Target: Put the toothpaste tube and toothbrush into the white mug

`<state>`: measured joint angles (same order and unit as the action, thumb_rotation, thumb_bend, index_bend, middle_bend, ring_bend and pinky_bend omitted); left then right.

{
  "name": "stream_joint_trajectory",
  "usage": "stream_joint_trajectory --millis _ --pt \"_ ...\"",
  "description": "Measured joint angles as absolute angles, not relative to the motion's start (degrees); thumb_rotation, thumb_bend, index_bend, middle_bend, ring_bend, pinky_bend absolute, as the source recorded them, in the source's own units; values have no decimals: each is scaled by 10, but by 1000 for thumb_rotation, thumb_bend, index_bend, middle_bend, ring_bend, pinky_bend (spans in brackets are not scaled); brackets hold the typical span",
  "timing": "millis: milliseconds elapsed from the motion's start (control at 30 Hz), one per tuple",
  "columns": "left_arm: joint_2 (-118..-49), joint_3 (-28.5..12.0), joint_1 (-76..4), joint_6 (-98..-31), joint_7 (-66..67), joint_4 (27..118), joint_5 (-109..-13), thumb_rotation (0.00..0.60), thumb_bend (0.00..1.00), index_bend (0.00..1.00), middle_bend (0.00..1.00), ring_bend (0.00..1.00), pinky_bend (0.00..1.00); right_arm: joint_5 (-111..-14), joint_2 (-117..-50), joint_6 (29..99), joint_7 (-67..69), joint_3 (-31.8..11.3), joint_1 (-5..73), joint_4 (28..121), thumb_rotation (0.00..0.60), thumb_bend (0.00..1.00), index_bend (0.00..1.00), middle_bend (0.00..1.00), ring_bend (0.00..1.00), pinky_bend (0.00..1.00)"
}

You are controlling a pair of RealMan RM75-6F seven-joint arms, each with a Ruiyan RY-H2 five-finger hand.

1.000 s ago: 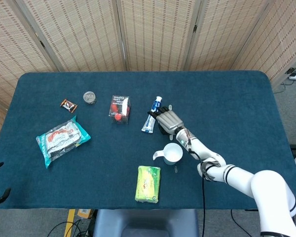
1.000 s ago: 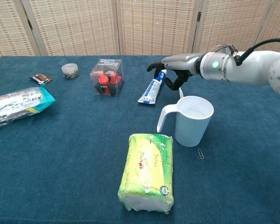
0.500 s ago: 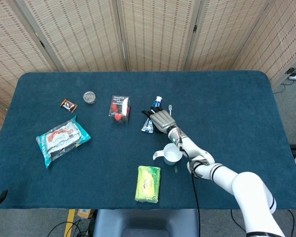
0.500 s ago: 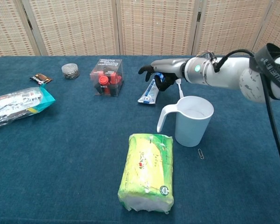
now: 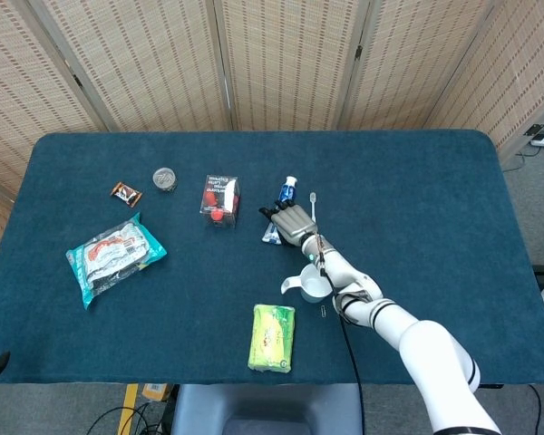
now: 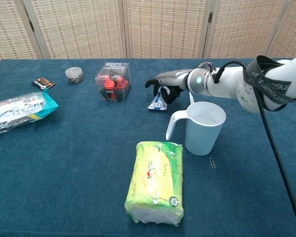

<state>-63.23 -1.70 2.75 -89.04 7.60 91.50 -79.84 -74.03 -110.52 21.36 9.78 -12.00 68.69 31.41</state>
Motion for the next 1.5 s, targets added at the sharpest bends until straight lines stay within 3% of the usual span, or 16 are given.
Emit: stream_joint_trajectory --millis 267,867,967,1133,1233,1333,1500 --pt "-636 -17 26 -887 75 911 -802 600 314 188 49 37 134 -756 -1083 226 85 -102 671 330 600 923 17 304 33 93" --pt "-640 -21 18 -883 71 906 -813 600 314 188 49 37 134 -723 -940 255 -28 -58 577 463 600 917 20 313 33 93" --pt "-640 -21 18 -882 70 905 -812 600 314 188 49 37 135 -702 -929 263 -39 -62 568 471 600 774 37 314 33 93" --pt "-641 -20 17 -881 71 906 -815 600 314 188 49 37 134 -687 -919 309 -30 -87 555 508 600 324 64 323 53 93" --pt "-640 -20 19 -885 70 907 -816 600 314 188 49 37 134 -675 -922 333 -22 -108 552 525 600 196 64 316 54 93" --pt "-638 -19 21 -886 69 908 -815 600 314 188 49 37 135 -656 -937 338 -29 -119 555 522 600 132 64 266 54 93" --pt "-638 -17 23 -888 68 908 -816 600 314 188 49 37 135 -612 -978 326 -68 -131 572 490 600 129 53 200 54 93"
